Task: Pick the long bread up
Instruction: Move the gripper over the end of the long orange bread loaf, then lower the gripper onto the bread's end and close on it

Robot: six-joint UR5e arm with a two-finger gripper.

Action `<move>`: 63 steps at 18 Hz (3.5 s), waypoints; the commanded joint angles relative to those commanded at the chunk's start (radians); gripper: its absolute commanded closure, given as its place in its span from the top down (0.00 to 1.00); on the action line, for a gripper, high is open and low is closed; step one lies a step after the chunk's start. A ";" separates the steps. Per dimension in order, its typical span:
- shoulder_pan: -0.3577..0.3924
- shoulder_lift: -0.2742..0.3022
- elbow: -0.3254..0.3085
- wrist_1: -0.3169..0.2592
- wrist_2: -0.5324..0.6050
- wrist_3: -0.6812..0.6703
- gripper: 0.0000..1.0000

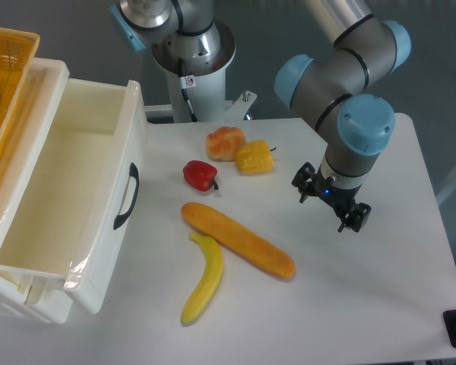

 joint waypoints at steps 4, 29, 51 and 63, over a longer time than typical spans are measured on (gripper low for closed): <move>-0.003 -0.003 0.000 0.006 0.003 -0.032 1.00; -0.133 -0.092 -0.104 0.090 0.005 -1.301 1.00; -0.175 -0.193 -0.017 0.104 -0.008 -1.463 0.52; -0.175 -0.181 0.001 0.104 0.026 -1.445 0.00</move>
